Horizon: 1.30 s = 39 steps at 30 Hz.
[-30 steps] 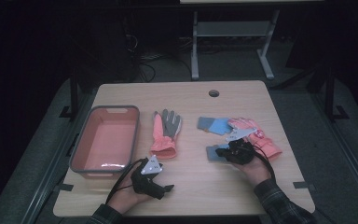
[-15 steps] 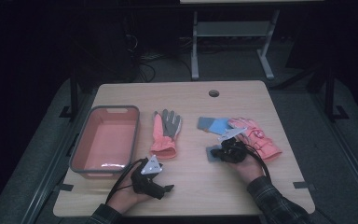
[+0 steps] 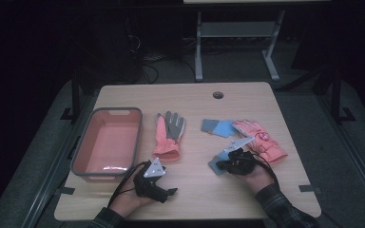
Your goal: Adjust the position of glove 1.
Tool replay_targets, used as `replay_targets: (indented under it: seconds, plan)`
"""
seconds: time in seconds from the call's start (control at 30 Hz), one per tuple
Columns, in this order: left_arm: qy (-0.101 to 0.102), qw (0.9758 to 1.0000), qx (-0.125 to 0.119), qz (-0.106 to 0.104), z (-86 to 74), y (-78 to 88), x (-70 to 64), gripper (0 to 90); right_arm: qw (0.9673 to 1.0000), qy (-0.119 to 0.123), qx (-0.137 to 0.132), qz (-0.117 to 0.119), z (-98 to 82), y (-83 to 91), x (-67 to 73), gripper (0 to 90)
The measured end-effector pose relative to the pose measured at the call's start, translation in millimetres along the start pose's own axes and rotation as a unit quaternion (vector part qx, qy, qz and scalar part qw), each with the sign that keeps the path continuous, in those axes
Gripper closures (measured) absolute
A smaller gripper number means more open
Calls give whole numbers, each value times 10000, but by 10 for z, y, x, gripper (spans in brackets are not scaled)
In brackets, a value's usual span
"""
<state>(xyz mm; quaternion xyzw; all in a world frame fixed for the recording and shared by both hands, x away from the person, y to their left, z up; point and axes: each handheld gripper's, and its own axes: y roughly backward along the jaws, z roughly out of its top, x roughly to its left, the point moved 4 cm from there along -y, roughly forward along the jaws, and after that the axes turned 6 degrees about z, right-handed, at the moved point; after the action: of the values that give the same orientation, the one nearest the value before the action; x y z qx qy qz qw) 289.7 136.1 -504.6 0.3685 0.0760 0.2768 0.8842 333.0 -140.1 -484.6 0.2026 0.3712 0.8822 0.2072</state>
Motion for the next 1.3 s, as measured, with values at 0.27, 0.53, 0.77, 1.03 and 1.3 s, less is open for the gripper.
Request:
replay_targets:
  seconds: [0.27,0.53,0.77,1.03,1.3]
  plan:
    - [-3,10000,1,1,0,0,0,107,9999,-4,58,141,-155,108,132,890]
    - [-8,10000,4,1,0,1,1,107,9998,37,-28,182,-271,272,256,889]
    - [-5,10000,2,0,0,1,1,108,9996,-196,-178,-65,-260,376,33,888]
    - [-2,10000,1,0,0,1,1,108,9997,-203,-62,-156,-236,278,-88,885]
    - [-3,10000,2,-1,-1,1,1,108,9998,-133,51,-110,-176,134,-89,886]
